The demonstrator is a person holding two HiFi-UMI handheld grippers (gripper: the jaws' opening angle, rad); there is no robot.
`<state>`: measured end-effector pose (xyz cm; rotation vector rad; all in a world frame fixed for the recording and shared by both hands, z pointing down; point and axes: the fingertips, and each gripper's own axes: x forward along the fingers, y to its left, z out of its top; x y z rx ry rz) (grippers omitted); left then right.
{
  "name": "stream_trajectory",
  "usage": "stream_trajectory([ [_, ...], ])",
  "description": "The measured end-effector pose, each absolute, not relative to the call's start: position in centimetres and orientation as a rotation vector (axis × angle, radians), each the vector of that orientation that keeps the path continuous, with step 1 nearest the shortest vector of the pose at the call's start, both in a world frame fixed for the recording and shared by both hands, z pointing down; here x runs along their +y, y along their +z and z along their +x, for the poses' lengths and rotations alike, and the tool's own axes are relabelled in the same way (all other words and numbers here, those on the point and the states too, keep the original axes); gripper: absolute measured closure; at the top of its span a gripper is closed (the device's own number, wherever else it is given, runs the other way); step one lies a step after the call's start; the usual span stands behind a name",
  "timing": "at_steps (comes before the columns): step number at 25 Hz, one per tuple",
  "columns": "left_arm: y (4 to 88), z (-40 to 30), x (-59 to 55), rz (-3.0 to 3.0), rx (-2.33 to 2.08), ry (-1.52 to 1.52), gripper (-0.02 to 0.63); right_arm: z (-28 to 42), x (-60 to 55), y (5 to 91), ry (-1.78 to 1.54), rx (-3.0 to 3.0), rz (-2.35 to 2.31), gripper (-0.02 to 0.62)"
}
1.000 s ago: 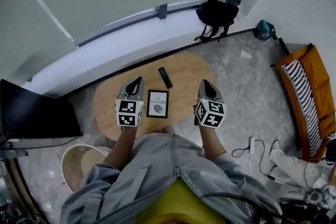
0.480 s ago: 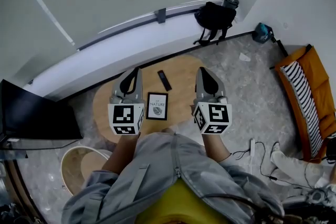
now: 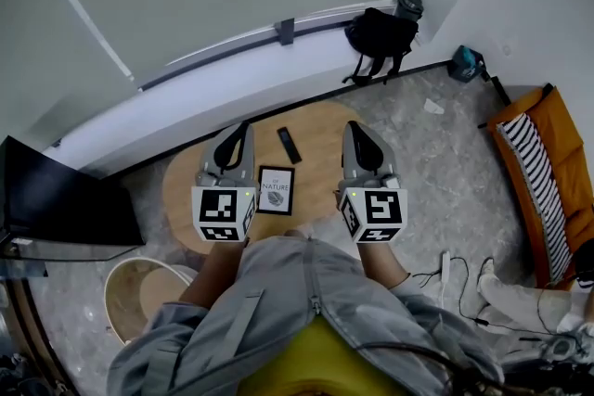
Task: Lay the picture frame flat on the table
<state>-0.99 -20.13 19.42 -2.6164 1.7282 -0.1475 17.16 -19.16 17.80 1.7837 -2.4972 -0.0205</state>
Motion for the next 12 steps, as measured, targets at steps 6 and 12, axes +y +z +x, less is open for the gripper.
stream_trajectory([
  [6,19.5,0.5,-19.8,-2.625,1.727,-0.126,0.603,18.0,-19.0,18.2,0.001,-2.509,1.772,0.595],
  [12,19.6,1.5,-19.6,-2.641,1.722,-0.136,0.603,18.6,-19.0,18.4,0.026,-2.517,1.762,0.595],
])
